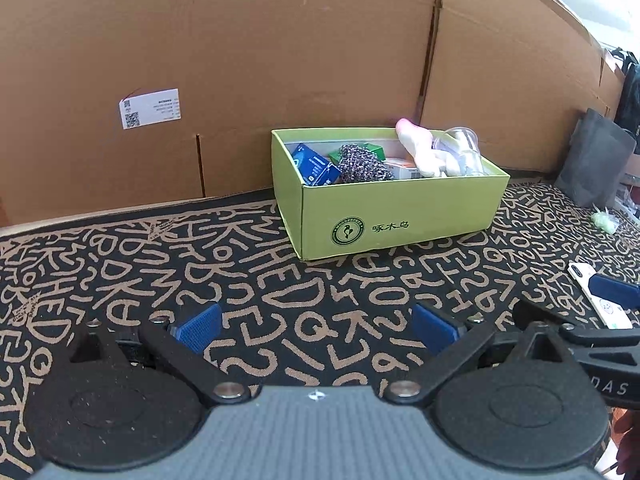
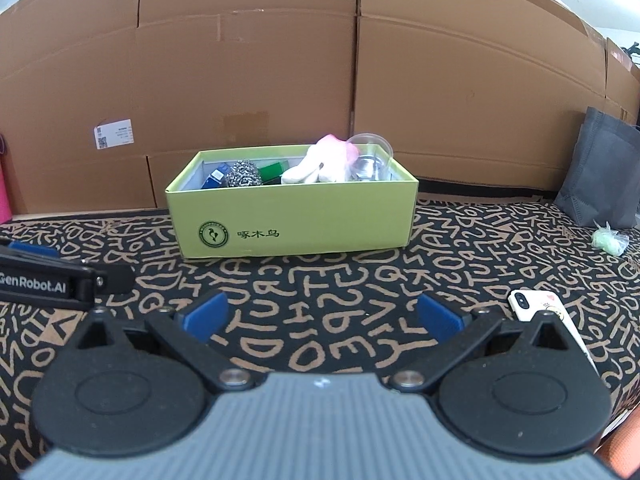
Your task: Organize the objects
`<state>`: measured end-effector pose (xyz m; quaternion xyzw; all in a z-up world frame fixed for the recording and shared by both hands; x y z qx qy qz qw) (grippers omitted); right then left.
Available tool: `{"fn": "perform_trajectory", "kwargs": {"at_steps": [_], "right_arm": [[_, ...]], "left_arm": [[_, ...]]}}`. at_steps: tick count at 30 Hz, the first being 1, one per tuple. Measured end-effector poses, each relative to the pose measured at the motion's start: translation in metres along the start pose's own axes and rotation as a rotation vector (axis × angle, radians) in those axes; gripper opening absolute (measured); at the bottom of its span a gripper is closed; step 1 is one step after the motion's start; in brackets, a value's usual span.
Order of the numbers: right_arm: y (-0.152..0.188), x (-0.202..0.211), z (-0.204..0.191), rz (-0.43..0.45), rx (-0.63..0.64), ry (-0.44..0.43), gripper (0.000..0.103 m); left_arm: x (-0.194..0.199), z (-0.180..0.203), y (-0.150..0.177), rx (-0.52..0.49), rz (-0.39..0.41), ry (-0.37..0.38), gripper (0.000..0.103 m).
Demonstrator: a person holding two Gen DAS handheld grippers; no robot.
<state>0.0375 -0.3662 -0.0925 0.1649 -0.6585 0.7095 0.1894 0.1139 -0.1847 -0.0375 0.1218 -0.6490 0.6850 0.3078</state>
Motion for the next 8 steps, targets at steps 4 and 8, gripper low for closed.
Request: {"fn": "perform_trajectory", "kwargs": {"at_steps": [4,8], "right_arm": [[0.0004,-0.0017,-0.0031,-0.006,-0.003,0.001,0.103],[-0.0004,-0.0031,-0.0054,-0.006,-0.011,-0.005,0.103]], "left_arm": [[0.0008,-0.0036,-0.0001,0.010,0.006,-0.007,0.103],[0.0029,-0.0057,-0.0009,0.016,0.008,-0.001,0.103]]}}
Point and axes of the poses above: each gripper's, at about its wrist camera, not at the fingertips, and x roughly against the way its jaws point, z to its right, y to its underside, the point moved 8 cm from there along -x, roughly the way its jaws point, and after that the axes turned 4 degrees about x, right-handed, at the moved point
